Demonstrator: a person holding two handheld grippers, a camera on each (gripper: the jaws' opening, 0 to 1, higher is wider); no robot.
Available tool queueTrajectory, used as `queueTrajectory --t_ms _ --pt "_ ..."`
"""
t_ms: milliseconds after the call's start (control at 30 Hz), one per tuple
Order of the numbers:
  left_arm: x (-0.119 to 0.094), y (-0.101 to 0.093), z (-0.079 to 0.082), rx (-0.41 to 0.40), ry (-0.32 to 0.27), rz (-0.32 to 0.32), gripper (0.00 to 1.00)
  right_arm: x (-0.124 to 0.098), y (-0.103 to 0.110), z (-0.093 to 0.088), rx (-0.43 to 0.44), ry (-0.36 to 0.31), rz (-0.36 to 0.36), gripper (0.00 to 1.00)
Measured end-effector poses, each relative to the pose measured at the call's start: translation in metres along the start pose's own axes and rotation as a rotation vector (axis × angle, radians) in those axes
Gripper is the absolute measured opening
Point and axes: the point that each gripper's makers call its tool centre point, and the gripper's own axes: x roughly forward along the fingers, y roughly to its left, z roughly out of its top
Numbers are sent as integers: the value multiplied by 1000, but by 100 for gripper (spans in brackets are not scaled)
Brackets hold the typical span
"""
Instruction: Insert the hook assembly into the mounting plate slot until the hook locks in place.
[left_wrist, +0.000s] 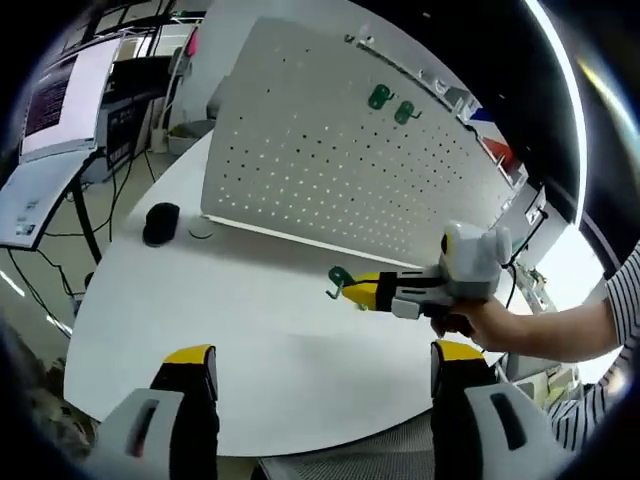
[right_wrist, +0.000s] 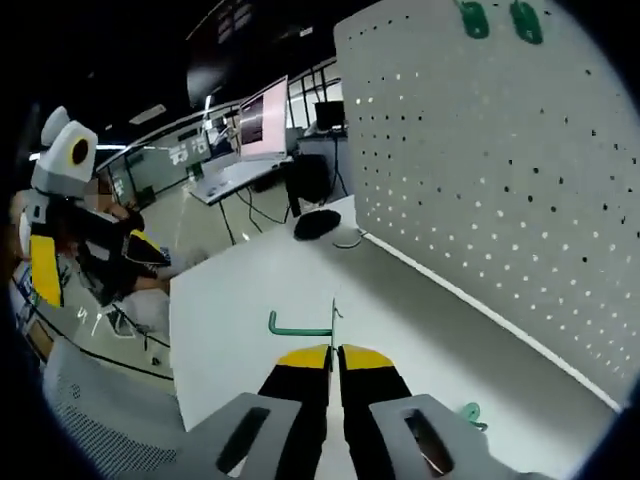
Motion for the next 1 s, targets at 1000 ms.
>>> queueTrajectory --t_ms 1000 --pt "30 -93 43 -82 -29 -254 53 -84 49 57 224 -324 37 0"
